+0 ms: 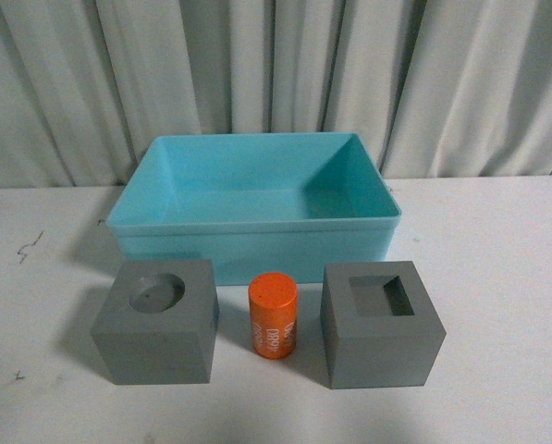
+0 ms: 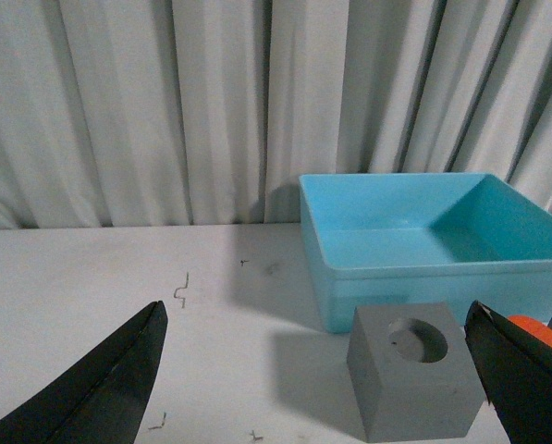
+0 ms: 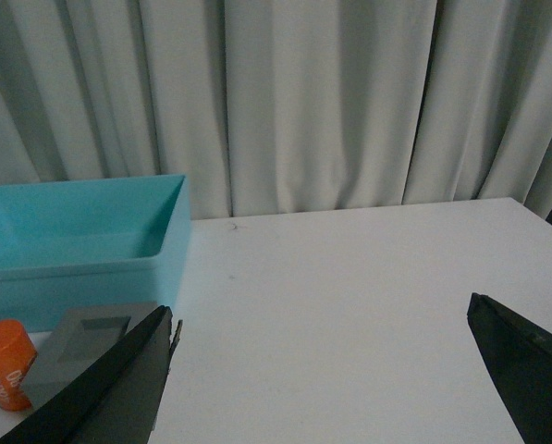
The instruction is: Place gray and orange parts in blue box
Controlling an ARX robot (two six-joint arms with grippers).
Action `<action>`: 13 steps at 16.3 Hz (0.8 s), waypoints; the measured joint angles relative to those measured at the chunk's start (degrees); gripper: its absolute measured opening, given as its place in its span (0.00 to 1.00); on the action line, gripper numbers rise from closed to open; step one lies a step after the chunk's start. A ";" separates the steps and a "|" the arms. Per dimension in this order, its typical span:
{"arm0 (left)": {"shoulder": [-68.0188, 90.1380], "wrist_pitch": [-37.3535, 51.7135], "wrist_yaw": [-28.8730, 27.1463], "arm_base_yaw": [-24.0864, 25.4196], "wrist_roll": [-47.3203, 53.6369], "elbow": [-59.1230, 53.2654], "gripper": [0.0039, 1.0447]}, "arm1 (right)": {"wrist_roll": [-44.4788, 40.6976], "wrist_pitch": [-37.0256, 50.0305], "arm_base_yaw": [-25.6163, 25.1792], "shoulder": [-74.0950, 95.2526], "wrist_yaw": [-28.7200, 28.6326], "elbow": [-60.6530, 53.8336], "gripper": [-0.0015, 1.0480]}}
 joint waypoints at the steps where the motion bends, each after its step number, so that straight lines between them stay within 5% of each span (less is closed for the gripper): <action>1: 0.00 0.00 0.00 0.00 0.00 0.00 0.94 | 0.00 0.00 0.00 0.00 0.00 0.00 0.94; 13: 0.00 0.00 0.00 0.00 0.00 0.00 0.94 | 0.00 0.00 0.00 0.00 0.00 0.00 0.94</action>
